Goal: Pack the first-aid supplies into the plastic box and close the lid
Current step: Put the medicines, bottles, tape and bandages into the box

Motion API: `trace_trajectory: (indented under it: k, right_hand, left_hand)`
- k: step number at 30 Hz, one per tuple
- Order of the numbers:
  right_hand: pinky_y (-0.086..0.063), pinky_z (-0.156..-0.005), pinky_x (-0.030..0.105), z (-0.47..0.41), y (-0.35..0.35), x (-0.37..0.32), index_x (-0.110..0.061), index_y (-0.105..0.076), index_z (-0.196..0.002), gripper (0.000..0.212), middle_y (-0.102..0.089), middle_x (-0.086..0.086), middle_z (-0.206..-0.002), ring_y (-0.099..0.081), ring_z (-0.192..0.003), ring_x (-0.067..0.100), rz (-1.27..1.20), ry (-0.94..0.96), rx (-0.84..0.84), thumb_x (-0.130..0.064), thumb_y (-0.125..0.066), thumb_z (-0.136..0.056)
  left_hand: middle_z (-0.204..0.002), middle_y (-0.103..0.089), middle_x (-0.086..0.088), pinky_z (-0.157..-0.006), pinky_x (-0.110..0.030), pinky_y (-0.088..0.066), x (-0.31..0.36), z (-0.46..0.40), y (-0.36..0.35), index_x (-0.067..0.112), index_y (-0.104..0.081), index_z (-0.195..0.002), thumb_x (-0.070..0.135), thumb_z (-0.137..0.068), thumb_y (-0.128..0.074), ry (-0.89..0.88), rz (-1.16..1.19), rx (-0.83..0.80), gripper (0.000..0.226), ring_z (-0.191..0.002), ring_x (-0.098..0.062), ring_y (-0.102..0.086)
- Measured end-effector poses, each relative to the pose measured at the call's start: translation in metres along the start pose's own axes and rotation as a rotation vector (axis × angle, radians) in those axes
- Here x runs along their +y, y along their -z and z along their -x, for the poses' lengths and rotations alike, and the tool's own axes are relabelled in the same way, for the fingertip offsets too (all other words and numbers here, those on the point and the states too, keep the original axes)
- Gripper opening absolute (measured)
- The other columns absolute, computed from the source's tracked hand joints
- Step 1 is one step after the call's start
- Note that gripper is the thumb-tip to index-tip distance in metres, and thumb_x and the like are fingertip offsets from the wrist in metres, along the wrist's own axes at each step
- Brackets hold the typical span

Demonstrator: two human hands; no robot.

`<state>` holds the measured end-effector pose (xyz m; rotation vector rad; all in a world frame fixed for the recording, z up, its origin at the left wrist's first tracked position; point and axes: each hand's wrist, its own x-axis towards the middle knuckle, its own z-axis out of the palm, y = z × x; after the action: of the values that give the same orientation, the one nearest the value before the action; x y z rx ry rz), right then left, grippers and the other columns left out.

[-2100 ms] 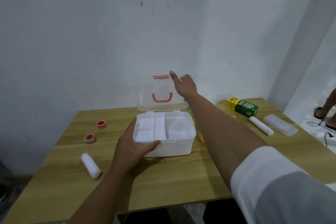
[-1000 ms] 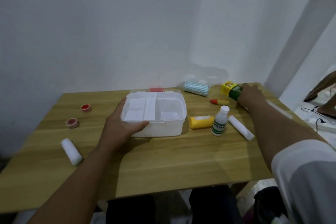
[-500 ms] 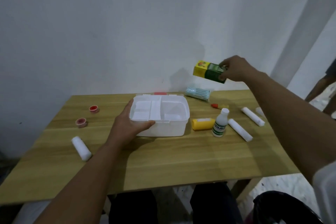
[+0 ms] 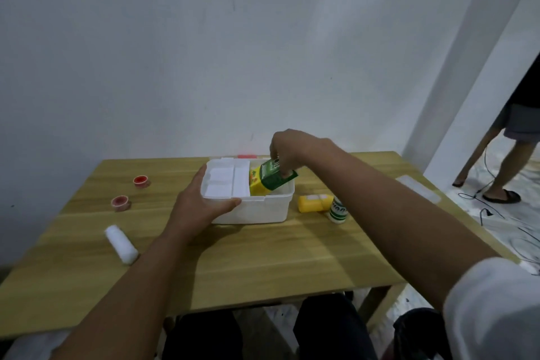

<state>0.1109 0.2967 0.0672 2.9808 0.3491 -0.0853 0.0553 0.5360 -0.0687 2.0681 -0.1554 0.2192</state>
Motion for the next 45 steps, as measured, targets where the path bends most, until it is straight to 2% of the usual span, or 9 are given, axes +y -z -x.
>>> trace_trajectory:
  k: [11,16,19,22,30,38,41,43,45]
  right_hand:
    - [-0.047,-0.071,0.031,-0.013,-0.053,-0.031,-0.012,-0.074,-0.117,0.049,-0.070,0.006,-0.113,-0.066,-0.102,0.025,-0.244,0.029,0.060,-0.020,-0.089,-0.071]
    - [-0.056,-0.074,0.032,-0.019,-0.069,-0.041,-0.017,-0.074,-0.090,0.019,-0.074,0.003,-0.098,-0.069,-0.093,0.024,-0.290,0.026,0.092,-0.016,-0.083,-0.073]
    - [-0.050,-0.069,0.030,-0.017,-0.065,-0.036,-0.014,-0.074,-0.091,0.025,-0.073,0.003,-0.096,-0.064,-0.085,0.020,-0.348,0.039,0.082,-0.020,-0.088,-0.072]
    - [-0.057,-0.070,0.030,-0.010,-0.041,-0.011,-0.011,-0.078,-0.101,0.035,-0.070,0.000,-0.093,-0.066,-0.081,0.017,-0.476,0.036,0.136,-0.025,-0.092,-0.072]
    - [-0.056,-0.086,0.031,0.022,-0.025,0.138,-0.014,-0.081,-0.094,0.010,-0.079,0.006,-0.096,-0.070,-0.090,0.019,-0.577,-0.329,0.439,-0.016,-0.076,-0.086]
    - [-0.059,-0.090,0.040,0.085,-0.104,0.241,-0.001,-0.073,-0.108,0.024,-0.073,0.016,-0.117,-0.069,-0.103,0.033,-0.450,-0.734,0.209,-0.008,-0.059,-0.090]
    - [-0.052,-0.088,0.038,0.105,-0.127,0.254,-0.009,-0.063,-0.112,0.031,-0.066,0.014,-0.126,-0.062,-0.101,0.030,-0.408,-0.834,0.062,-0.032,-0.056,-0.094]
    - [-0.048,-0.103,0.042,0.117,-0.136,0.258,-0.014,-0.053,-0.137,0.051,-0.057,0.009,-0.141,-0.058,-0.121,0.030,-0.369,-0.821,-0.090,-0.040,-0.052,-0.094]
    - [-0.049,-0.106,0.043,0.125,-0.149,0.264,-0.021,-0.041,-0.147,0.064,-0.051,0.004,-0.146,-0.056,-0.127,0.027,-0.297,-0.718,-0.141,-0.025,-0.063,-0.087]
  left_hand:
    - [-0.138,-0.055,0.017,-0.084,-0.028,-0.051,0.003,0.003,-0.002,0.040,-0.038,-0.155,0.046,-0.069,-0.094,-0.053,0.040,0.016,0.103,-0.124,-0.014,-0.052]
    - [-0.137,-0.055,0.019,-0.087,-0.030,-0.051,0.003,0.002,0.000,0.042,-0.037,-0.156,0.050,-0.067,-0.093,-0.045,0.039,0.011,0.106,-0.122,-0.011,-0.052]
    - [-0.140,-0.055,0.016,-0.090,-0.033,-0.053,0.003,0.002,-0.001,0.041,-0.036,-0.156,0.050,-0.067,-0.093,-0.043,0.032,0.003,0.106,-0.125,-0.013,-0.052]
    - [-0.147,-0.054,0.010,-0.097,-0.040,-0.055,0.004,0.003,-0.002,0.039,-0.036,-0.158,0.048,-0.068,-0.094,-0.036,0.039,-0.005,0.108,-0.130,-0.017,-0.051]
    - [-0.141,-0.059,0.014,-0.099,-0.045,-0.056,0.002,0.002,-0.001,0.042,-0.039,-0.155,0.052,-0.066,-0.093,-0.057,0.054,-0.005,0.105,-0.127,-0.018,-0.056]
    - [-0.133,-0.060,0.021,-0.085,-0.030,-0.053,0.005,-0.001,-0.005,0.043,-0.043,-0.151,0.045,-0.070,-0.093,-0.082,0.027,0.008,0.095,-0.120,-0.013,-0.057]
    - [-0.136,-0.060,0.020,-0.092,-0.038,-0.056,0.003,-0.002,-0.005,0.045,-0.041,-0.152,0.048,-0.069,-0.093,-0.067,0.013,0.008,0.098,-0.121,-0.014,-0.058]
    - [-0.137,-0.060,0.019,-0.094,-0.039,-0.056,0.002,-0.003,-0.005,0.045,-0.040,-0.153,0.049,-0.068,-0.093,-0.055,0.006,0.014,0.100,-0.122,-0.014,-0.058]
    - [-0.138,-0.060,0.018,-0.095,-0.041,-0.056,0.002,-0.004,-0.005,0.045,-0.040,-0.153,0.050,-0.067,-0.093,-0.050,-0.012,0.015,0.101,-0.122,-0.015,-0.057]
